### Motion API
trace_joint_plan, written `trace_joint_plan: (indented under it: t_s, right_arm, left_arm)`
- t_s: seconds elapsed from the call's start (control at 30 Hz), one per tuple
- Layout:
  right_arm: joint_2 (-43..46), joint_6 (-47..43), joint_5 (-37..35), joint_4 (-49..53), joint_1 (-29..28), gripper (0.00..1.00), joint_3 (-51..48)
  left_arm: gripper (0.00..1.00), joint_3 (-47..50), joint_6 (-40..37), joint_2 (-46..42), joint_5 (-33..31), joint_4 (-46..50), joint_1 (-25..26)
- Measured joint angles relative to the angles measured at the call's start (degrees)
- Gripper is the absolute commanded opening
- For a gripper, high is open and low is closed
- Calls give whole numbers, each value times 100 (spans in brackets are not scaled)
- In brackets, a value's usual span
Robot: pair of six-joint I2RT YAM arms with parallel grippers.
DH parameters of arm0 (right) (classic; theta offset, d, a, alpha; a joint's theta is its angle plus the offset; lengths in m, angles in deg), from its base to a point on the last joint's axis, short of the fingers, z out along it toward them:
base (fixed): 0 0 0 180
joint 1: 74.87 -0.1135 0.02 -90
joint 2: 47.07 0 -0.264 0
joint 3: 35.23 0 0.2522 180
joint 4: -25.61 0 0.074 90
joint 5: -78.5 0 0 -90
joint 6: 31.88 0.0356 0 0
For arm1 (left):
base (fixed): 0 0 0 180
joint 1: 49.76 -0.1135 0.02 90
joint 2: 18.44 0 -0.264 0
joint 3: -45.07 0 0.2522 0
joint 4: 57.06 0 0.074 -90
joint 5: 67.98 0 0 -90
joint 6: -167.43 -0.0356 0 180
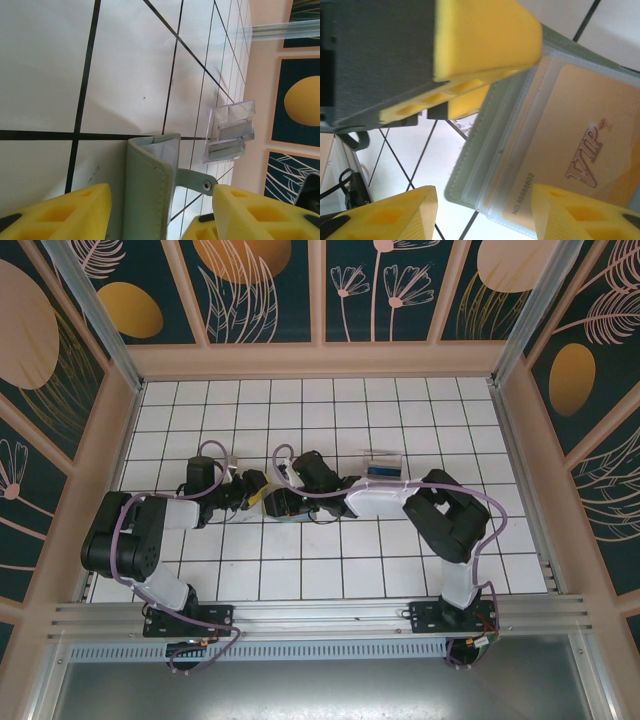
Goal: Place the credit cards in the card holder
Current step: Flip over the card slot in the card holder.
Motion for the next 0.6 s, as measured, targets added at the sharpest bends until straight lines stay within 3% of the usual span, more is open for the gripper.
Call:
trace_joint_plan:
  t_s: [0.27,0.6]
  right_arm:
    - [37,2,-157,-39,2,53,-157]
    - [654,177,-1130,435,251,54,-299]
  left_arm:
    - [51,-278,-811,0,-400,990,0]
    - [44,-409,-1346,17,-671,1539,0]
